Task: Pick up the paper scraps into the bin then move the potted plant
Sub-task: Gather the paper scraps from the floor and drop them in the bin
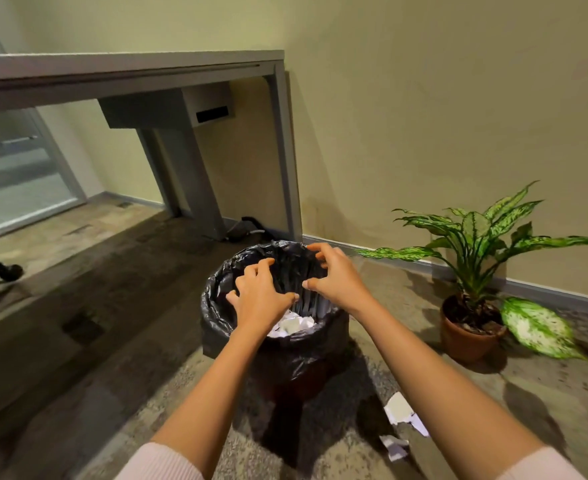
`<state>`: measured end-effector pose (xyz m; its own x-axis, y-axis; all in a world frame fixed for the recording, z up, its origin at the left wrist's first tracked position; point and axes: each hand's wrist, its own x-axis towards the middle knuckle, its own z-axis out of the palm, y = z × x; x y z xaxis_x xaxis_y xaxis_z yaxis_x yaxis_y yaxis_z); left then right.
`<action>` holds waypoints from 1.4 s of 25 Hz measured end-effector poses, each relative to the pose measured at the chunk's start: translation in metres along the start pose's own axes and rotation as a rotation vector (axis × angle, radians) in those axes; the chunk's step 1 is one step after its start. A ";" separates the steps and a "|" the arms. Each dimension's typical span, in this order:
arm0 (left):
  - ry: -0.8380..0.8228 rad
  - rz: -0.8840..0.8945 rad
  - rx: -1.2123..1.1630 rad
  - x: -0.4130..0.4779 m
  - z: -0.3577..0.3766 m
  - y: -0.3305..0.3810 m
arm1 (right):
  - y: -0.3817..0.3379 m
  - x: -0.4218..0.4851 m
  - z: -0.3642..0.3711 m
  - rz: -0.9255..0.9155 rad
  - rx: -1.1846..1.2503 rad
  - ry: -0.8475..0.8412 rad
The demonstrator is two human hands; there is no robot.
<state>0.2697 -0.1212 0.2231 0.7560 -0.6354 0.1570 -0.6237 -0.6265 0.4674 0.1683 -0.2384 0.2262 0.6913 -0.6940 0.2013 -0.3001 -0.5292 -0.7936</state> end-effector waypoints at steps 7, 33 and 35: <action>0.197 0.235 -0.178 -0.026 0.023 0.049 | 0.023 -0.029 -0.035 0.022 0.073 0.246; -0.545 0.195 0.001 -0.155 0.283 0.008 | 0.304 -0.241 -0.037 0.665 -0.408 -0.273; -0.525 0.156 -0.042 -0.147 0.284 0.006 | 0.307 -0.233 -0.036 0.610 -0.367 -0.199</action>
<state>0.0979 -0.1596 -0.0444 0.4477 -0.8661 -0.2223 -0.7040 -0.4947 0.5095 -0.1089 -0.2566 -0.0432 0.4270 -0.8339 -0.3497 -0.8454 -0.2309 -0.4816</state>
